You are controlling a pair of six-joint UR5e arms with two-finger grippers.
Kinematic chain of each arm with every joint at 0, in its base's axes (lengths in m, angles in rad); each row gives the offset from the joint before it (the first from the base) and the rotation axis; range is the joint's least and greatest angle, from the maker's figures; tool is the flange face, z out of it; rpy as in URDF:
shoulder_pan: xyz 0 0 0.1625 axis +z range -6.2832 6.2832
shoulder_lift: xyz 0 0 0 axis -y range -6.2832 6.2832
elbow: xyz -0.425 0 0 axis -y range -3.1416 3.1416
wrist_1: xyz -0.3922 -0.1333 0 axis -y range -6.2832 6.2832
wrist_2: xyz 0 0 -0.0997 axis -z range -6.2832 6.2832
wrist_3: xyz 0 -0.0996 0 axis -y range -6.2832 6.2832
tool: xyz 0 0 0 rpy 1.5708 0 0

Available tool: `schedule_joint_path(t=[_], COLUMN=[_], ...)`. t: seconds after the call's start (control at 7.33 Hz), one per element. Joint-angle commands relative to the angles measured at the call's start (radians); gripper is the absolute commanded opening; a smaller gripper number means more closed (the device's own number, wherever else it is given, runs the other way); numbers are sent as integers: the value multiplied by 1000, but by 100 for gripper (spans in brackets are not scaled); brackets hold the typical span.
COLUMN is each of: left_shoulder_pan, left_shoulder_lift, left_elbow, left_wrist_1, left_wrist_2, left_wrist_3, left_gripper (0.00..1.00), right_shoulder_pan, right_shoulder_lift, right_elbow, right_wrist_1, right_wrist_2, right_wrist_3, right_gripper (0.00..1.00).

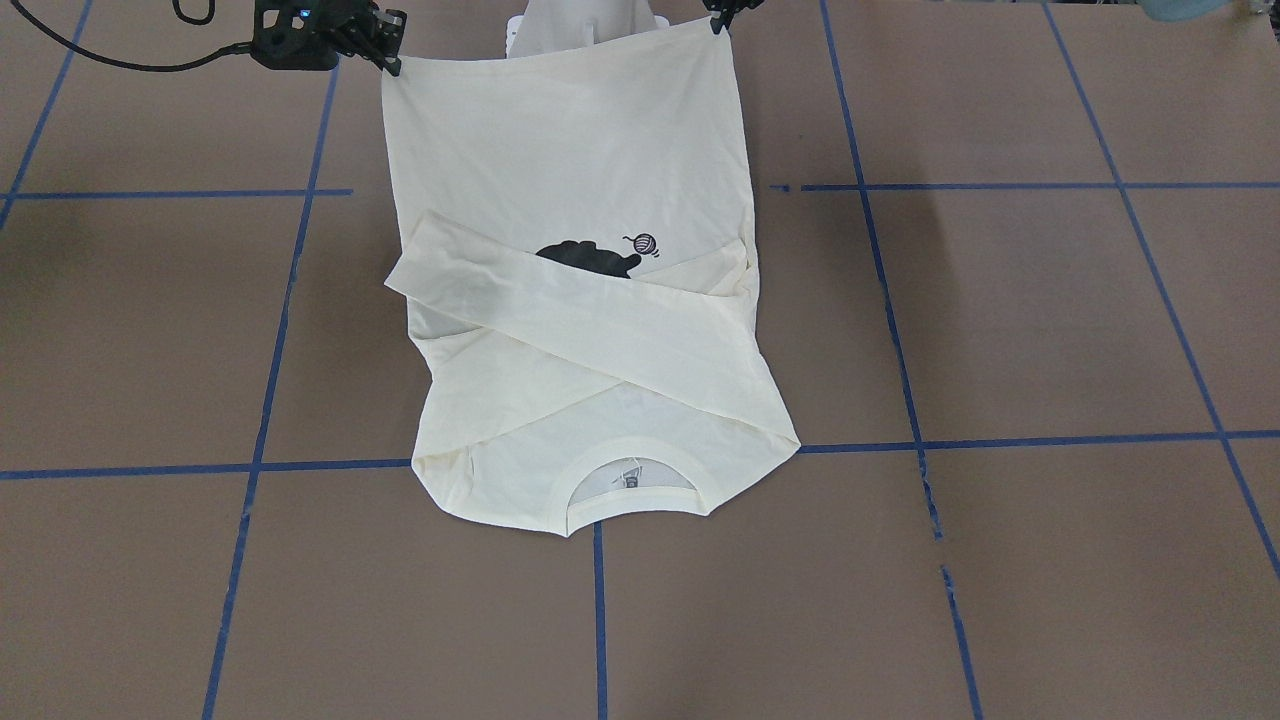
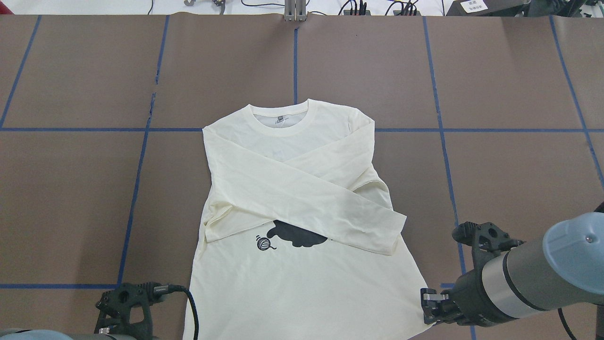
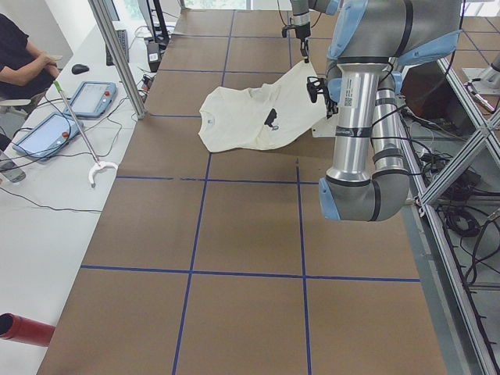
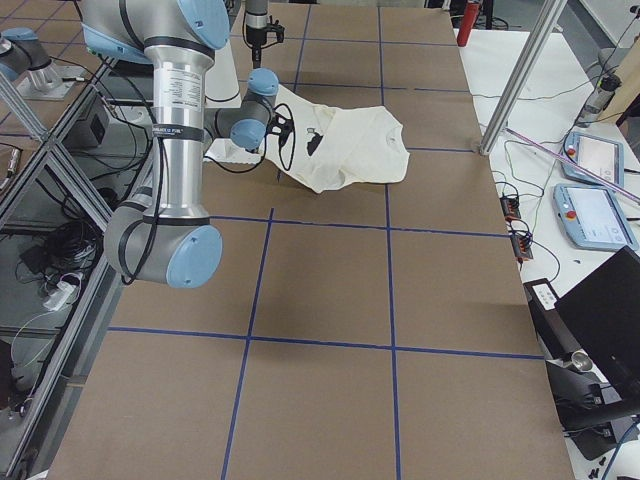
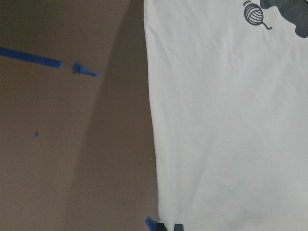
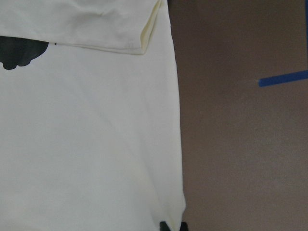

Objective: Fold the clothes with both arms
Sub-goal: 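Lift the hem with both grippers and fold it toward the collar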

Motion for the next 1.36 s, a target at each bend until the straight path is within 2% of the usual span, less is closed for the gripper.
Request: schedule_joint_path(t=[0.0, 0.27, 0.41, 0.55, 0.82, 1.09, 1.23], left_shoulder_pan=[-77, -184, -261, -324, -405, -486, -563], left_shoulder_lift=[1, -7, -12, -16, -102, -113, -157], left_elbow=[4, 11, 21, 50, 167, 203, 263], left_wrist_1=[7, 7, 7, 5, 5, 1, 0], left_wrist_2=[-13, -13, -38, -70, -73, -78, -110], left_wrist_3=[92, 151, 218, 226, 261, 272, 332], left_gripper=[0, 0, 0, 0, 0, 0, 0], right_shoulder_pan=[69, 191, 266, 329, 397, 443, 465], right_shoulder_lift=[89, 153, 170, 226, 388, 412, 456], right_elbow=[-80, -134, -144, -194, -370, -394, -457], right_wrist_1=[0, 0, 2, 2, 2, 0, 0], right_wrist_2=[10, 12, 15, 11, 10, 9, 9], right_wrist_3=[-18, -56, -93, -122, -127, -173, -190], right_gripper=[0, 0, 0, 0, 0, 0, 0])
